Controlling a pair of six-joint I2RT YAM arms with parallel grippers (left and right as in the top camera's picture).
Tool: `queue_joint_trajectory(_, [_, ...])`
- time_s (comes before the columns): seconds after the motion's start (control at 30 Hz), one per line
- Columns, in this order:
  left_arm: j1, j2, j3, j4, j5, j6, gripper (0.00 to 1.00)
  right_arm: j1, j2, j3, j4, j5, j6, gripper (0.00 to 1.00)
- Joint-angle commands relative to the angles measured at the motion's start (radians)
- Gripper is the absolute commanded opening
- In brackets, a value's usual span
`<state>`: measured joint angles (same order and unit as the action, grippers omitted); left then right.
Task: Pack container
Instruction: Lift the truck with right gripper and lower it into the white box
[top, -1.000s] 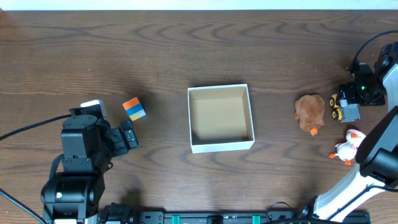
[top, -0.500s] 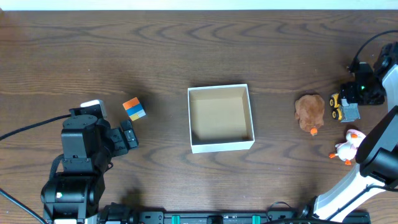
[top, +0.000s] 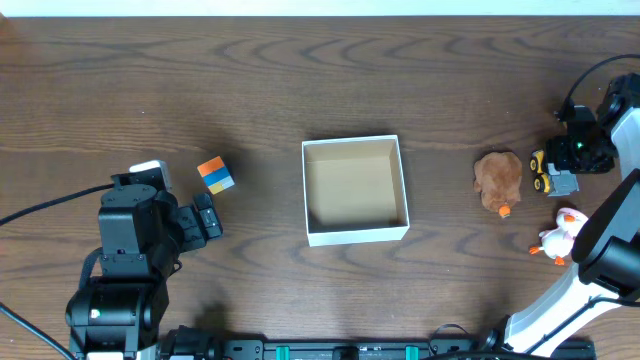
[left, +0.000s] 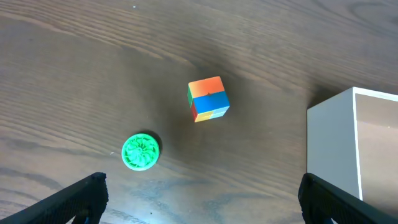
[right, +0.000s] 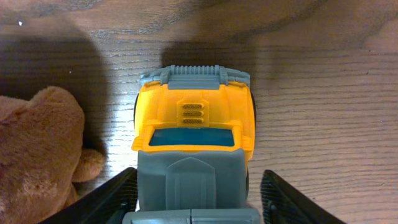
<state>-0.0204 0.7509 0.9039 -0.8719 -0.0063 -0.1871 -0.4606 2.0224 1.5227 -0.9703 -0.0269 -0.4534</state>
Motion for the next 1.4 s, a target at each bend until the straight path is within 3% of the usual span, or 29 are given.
queue_joint_trajectory(0.0, [0.005, 0.001, 0.025, -0.002, -0.001, -0.01, 0.98, 0.003, 0.013, -0.006, 0.003, -0.007, 0.01, 0.59])
queue_joint_trajectory(0.27, [0.005, 0.001, 0.025, -0.003, -0.001, -0.01, 0.98, 0.003, 0.013, -0.006, 0.006, -0.008, 0.038, 0.55])
queue_joint_trajectory(0.43, [0.005, 0.001, 0.025, -0.002, -0.002, -0.01, 0.98, 0.003, 0.012, -0.006, 0.006, -0.008, 0.039, 0.39])
queue_joint_trajectory(0.6, [0.005, 0.001, 0.025, -0.002, -0.001, -0.01, 0.98, 0.004, 0.012, -0.004, 0.013, -0.008, 0.084, 0.29])
queue_joint_trajectory(0.97, [0.005, 0.001, 0.025, -0.002, -0.001, -0.01, 0.98, 0.044, -0.154, 0.018, 0.008, -0.008, 0.217, 0.24])
queue_joint_trajectory(1.2, [0.005, 0.001, 0.025, -0.003, -0.001, -0.01, 0.98, 0.216, -0.439, 0.019, -0.04, -0.008, 0.354, 0.11])
queue_joint_trajectory(1.37, [0.005, 0.001, 0.025, -0.003, -0.001, -0.01, 0.98, 0.484, -0.613, 0.019, -0.081, -0.005, 0.513, 0.07])
